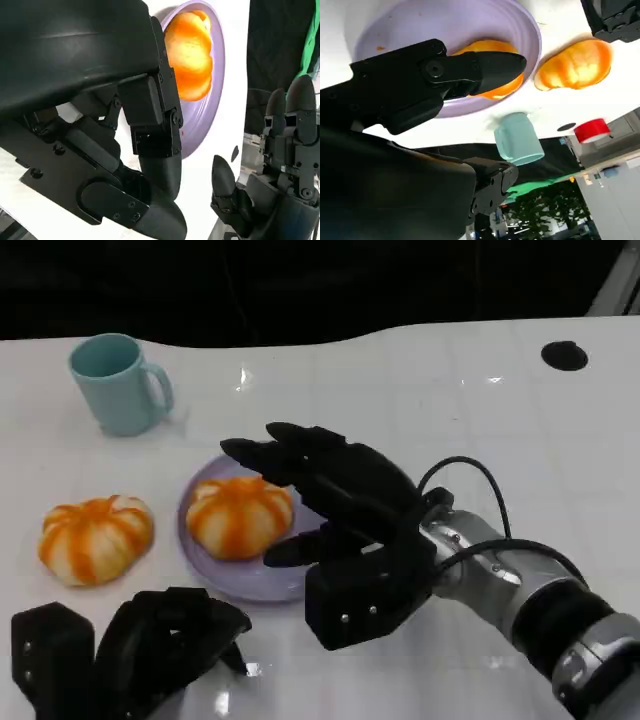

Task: Grasp the bread from the table and place it into the plate.

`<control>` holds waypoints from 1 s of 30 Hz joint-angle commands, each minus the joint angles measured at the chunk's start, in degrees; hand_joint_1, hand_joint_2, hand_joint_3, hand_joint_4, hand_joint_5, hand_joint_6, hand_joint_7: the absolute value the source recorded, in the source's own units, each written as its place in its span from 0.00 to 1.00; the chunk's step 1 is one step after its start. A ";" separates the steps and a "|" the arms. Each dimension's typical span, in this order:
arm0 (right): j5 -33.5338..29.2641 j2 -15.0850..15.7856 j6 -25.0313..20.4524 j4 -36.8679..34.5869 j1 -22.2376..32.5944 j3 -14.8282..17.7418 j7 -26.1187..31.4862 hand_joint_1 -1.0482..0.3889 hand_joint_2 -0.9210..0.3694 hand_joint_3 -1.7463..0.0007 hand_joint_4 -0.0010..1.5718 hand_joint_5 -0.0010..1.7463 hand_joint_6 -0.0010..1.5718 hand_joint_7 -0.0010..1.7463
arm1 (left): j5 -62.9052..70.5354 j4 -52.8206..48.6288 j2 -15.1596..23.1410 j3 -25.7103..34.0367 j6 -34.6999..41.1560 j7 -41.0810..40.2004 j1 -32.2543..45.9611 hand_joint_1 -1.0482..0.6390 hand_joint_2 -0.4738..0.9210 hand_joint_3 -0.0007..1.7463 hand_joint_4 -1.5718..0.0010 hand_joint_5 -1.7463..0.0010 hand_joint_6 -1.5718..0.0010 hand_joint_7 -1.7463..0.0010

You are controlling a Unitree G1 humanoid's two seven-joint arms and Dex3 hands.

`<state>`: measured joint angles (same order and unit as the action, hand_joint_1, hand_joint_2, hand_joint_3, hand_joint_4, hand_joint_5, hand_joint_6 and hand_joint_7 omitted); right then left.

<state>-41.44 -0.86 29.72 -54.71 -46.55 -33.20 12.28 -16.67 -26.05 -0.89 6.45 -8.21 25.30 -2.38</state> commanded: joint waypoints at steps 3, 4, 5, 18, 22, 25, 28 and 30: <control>0.37 5.87 2.08 7.76 4.56 0.87 0.61 0.15 0.00 0.85 0.08 0.05 0.08 0.02 | 0.55 -0.02 0.27 -0.15 0.96 -0.91 1.08 0.00 0.78 0.13 0.43 0.14 0.00 0.83; 0.55 6.78 2.74 9.02 5.56 1.15 0.77 0.15 0.00 0.86 0.08 0.05 0.09 0.02 | 0.43 -0.02 0.25 -0.10 1.01 -0.82 1.07 0.00 0.78 0.13 0.43 0.14 0.00 0.83; 0.56 7.66 3.43 10.17 6.48 1.38 1.16 0.17 0.00 0.87 0.09 0.06 0.10 0.02 | 0.34 -0.01 0.24 -0.08 1.03 -0.73 1.06 0.00 0.78 0.13 0.43 0.14 0.00 0.84; 1.21 14.55 14.66 18.29 18.40 6.29 13.13 0.48 0.02 1.00 0.26 0.58 0.46 0.16 | 0.22 0.80 -0.04 -0.33 1.37 -0.47 1.38 0.00 0.78 0.14 0.43 0.15 0.00 0.84; 2.01 14.99 17.18 19.17 21.57 8.58 15.71 0.54 0.06 0.89 0.32 0.89 0.30 0.72 | 0.57 0.70 0.00 -0.51 0.98 -0.48 1.41 0.00 0.78 0.14 0.43 0.15 0.00 0.84; 1.74 16.04 18.01 20.39 23.44 9.63 16.02 0.53 0.37 0.42 0.33 0.99 0.27 0.88 | 0.39 0.74 -0.04 -0.60 0.97 -0.39 1.38 0.00 0.78 0.14 0.43 0.14 0.00 0.84; 2.04 17.08 18.00 22.06 25.59 10.76 15.28 0.52 0.40 0.38 0.35 0.99 0.29 0.88 | 0.26 0.97 -0.10 -0.69 1.02 -0.43 1.49 0.00 0.78 0.14 0.43 0.14 0.00 0.85; 2.50 17.69 17.86 22.94 26.94 11.52 14.57 0.52 0.36 0.42 0.36 1.00 0.30 0.88 | 0.46 1.01 -0.14 -0.79 0.73 -0.55 1.56 0.00 0.78 0.14 0.42 0.15 0.00 0.85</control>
<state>-40.13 15.10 47.31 -33.32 -21.45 -23.16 27.35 -16.63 -25.01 -1.41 5.72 -7.59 25.13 -1.86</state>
